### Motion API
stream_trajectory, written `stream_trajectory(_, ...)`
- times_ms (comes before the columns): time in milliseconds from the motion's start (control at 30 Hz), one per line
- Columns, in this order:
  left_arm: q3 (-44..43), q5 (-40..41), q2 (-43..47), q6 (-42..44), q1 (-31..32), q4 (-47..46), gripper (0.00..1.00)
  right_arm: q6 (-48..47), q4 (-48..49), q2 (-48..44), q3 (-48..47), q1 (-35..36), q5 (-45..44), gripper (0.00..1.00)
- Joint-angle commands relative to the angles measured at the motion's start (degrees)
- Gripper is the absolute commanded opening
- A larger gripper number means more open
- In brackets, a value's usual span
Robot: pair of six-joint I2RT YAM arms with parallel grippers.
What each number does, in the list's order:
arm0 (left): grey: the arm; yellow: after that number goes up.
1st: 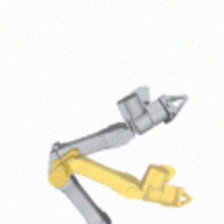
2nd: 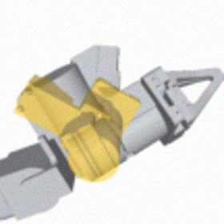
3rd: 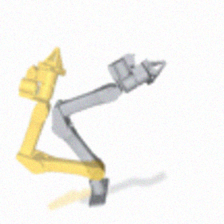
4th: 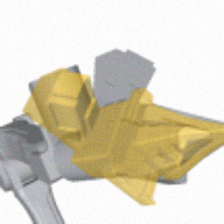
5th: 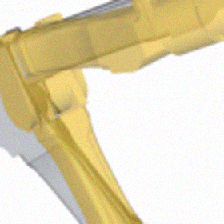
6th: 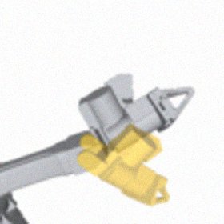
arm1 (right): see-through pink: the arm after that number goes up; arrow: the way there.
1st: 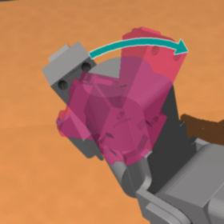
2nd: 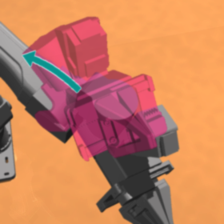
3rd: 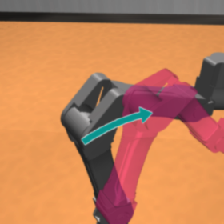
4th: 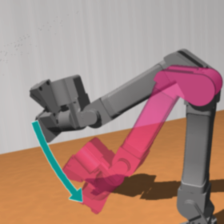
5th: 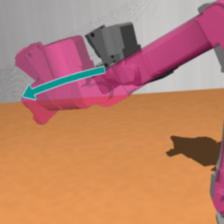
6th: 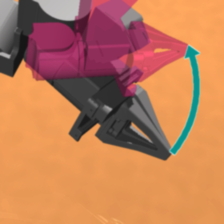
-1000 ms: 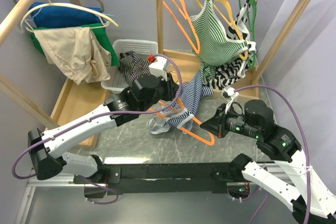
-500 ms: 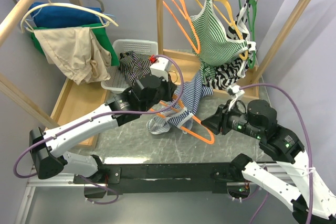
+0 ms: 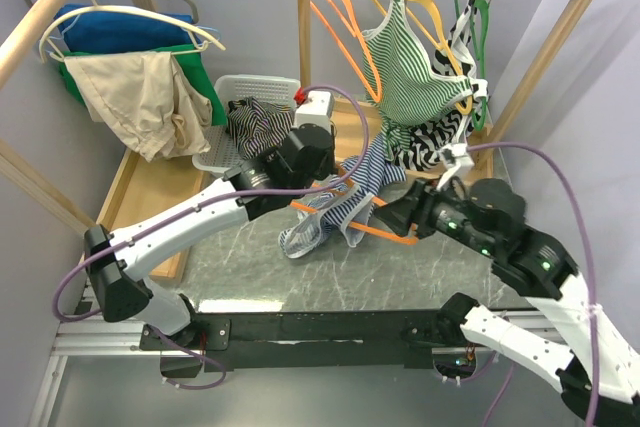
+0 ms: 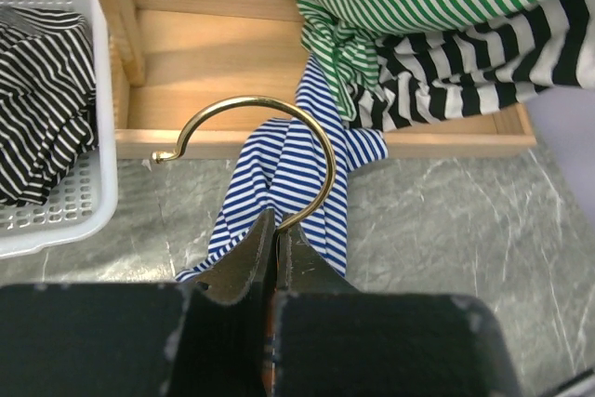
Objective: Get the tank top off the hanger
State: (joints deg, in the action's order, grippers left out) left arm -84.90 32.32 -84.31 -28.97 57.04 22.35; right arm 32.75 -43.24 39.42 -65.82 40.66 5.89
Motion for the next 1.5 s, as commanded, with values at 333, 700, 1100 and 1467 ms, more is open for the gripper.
stream_trajectory(333, -6.3, 3.5, -1.8, -6.4, 0.3, 5.7, 0.01, 13.1, 14.5, 8.4, 9.0, 14.6, -29.2, 0.54)
stream_trajectory(700, -5.0, 2.0, 0.1, -6.0, 0.3, 5.2, 0.01, 15.0, 14.2, 13.6, 8.4, 17.1, -37.4, 0.45)
stream_trajectory(1100, -3.2, 0.6, 1.7, -6.2, 0.2, 4.5, 0.01, 15.5, 13.1, 16.5, 7.7, 18.5, -38.6, 0.13)
stream_trajectory(1467, -0.9, 6.4, 2.2, -5.7, -1.3, 8.2, 0.01, 13.3, 11.0, 8.0, 6.9, 21.2, -36.5, 0.0)
